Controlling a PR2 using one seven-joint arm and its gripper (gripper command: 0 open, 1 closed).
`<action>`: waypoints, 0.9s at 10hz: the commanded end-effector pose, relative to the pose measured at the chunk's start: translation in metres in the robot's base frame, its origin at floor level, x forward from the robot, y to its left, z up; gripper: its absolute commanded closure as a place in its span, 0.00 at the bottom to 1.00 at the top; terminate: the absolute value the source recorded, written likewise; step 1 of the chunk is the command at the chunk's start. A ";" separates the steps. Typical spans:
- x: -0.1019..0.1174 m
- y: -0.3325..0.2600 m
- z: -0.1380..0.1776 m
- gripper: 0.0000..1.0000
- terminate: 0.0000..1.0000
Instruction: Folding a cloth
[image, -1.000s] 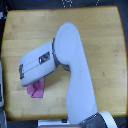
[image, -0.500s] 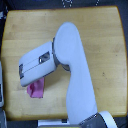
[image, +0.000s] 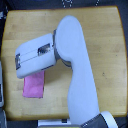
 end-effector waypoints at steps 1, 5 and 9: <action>0.070 -0.011 0.100 0.00 0.00; 0.088 -0.032 0.131 0.00 0.00; 0.082 -0.094 0.143 0.00 0.00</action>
